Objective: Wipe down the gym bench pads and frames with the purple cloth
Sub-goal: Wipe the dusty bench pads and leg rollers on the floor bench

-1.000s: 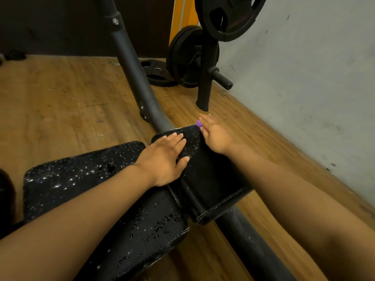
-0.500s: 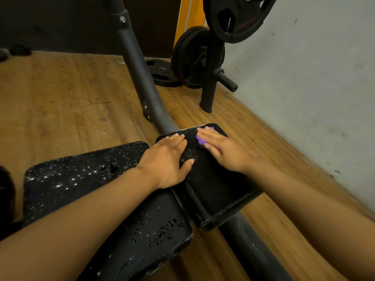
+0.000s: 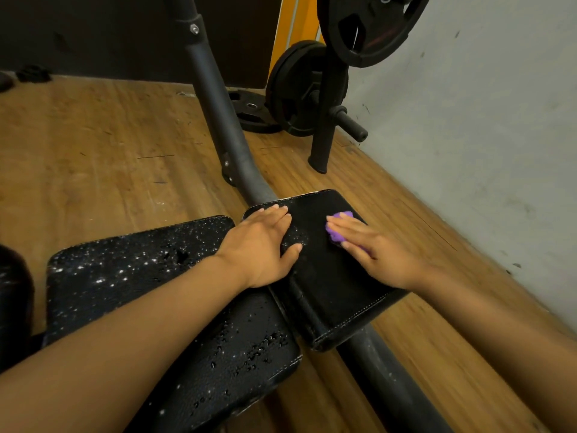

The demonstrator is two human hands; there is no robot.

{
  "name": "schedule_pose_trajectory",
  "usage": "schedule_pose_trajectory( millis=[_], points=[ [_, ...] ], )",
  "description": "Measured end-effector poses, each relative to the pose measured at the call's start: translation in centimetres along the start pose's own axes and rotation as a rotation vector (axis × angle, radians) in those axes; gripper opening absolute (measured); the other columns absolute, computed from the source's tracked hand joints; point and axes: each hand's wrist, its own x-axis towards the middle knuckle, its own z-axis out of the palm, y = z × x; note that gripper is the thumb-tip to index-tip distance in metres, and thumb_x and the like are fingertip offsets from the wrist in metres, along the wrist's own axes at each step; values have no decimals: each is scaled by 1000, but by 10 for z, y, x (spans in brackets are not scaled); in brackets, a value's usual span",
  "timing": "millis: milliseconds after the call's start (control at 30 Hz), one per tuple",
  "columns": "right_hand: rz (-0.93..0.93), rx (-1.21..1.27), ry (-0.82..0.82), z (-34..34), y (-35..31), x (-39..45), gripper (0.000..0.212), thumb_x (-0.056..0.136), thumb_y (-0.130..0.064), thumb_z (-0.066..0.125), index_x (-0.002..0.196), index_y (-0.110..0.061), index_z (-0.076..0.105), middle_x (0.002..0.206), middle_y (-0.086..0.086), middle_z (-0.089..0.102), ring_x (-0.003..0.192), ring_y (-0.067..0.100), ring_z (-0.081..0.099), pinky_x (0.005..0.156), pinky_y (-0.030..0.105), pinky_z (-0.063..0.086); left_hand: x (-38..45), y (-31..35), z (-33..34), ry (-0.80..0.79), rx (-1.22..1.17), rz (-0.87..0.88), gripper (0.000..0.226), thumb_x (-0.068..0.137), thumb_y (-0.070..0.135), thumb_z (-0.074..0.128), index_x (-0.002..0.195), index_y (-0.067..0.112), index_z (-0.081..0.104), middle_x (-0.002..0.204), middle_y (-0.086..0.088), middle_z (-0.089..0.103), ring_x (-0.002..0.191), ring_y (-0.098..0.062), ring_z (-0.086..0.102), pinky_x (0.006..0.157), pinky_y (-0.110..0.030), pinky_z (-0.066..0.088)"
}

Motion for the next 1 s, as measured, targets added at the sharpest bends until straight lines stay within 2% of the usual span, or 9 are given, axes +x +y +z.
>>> schedule_pose_trajectory(
  millis=[167, 233, 333, 467, 533, 700, 767, 833, 1000],
  points=[
    [355, -24, 113, 5, 15, 51, 45, 102, -16, 37, 146, -9, 32, 156, 5, 25, 146, 19, 16, 112, 16, 4, -3, 3, 0, 8, 29, -32, 69, 98, 54, 32, 152, 13, 20, 161, -2, 14, 148, -14, 6, 119, -25, 1],
    [410, -51, 144, 11, 3, 75, 45, 102, -16, 34, 146, -6, 30, 156, 7, 24, 146, 22, 14, 114, 22, 3, -4, 5, 3, 23, 90, -88, 74, 96, 58, 29, 152, 10, 19, 161, -5, 13, 149, -17, 6, 121, -28, 2],
    [271, -27, 126, 21, -18, 83, 48, 102, -19, 37, 148, -11, 28, 157, 2, 22, 147, 19, 7, 114, 23, 2, -3, 3, 3, 10, 112, -136, 80, 94, 62, 30, 152, 8, 17, 161, -8, 12, 149, -19, 5, 120, -29, 1],
    [16, 3, -4, 13, -15, 52, 46, 101, -20, 40, 147, -17, 32, 153, -8, 25, 145, 7, 10, 112, 9, 0, -5, 0, -5, -51, 78, -115, 82, 94, 64, 30, 153, 10, 13, 162, -5, 7, 149, -16, 1, 119, -27, 0],
    [25, -25, -11, 5, -3, 41, 45, 101, -20, 42, 145, -18, 36, 152, -8, 28, 144, 7, 15, 110, 6, 0, -8, -6, -10, -89, 69, -96, 82, 93, 64, 29, 154, 11, 11, 162, -3, 5, 149, -15, -2, 118, -27, -4],
    [484, -20, 107, 11, -7, 58, 54, 101, -28, 39, 150, -14, 23, 160, 5, 7, 146, 24, 14, 116, 31, 16, -46, -35, -24, -29, 98, -121, 87, 88, 71, 29, 153, 16, 14, 161, -1, 11, 149, -15, 4, 122, -35, 1],
    [591, 24, 149, 17, -26, 75, 57, 100, -33, 38, 149, -9, 21, 159, 12, 4, 146, 30, 9, 117, 38, 15, -71, -47, -28, -75, 140, -174, 91, 85, 77, 25, 154, 19, 12, 162, 1, 9, 149, -15, 3, 122, -36, 1],
    [527, 67, 164, 26, -47, 89, 52, 101, -34, 36, 144, -5, 33, 157, 16, 11, 146, 31, 10, 118, 38, 12, -88, -57, -32, -86, 134, -235, 102, 75, 86, 14, 154, 21, 11, 162, 3, 7, 149, -14, 3, 121, -34, 0],
    [22, 77, 99, 43, -80, 82, 44, 100, -24, 43, 142, -10, 42, 155, 6, 25, 145, 20, 17, 117, 28, 14, -97, -61, -28, -42, 118, -258, 111, 64, 84, -1, 154, 21, 10, 162, 2, 3, 149, -13, -2, 121, -32, -3]
  ],
)
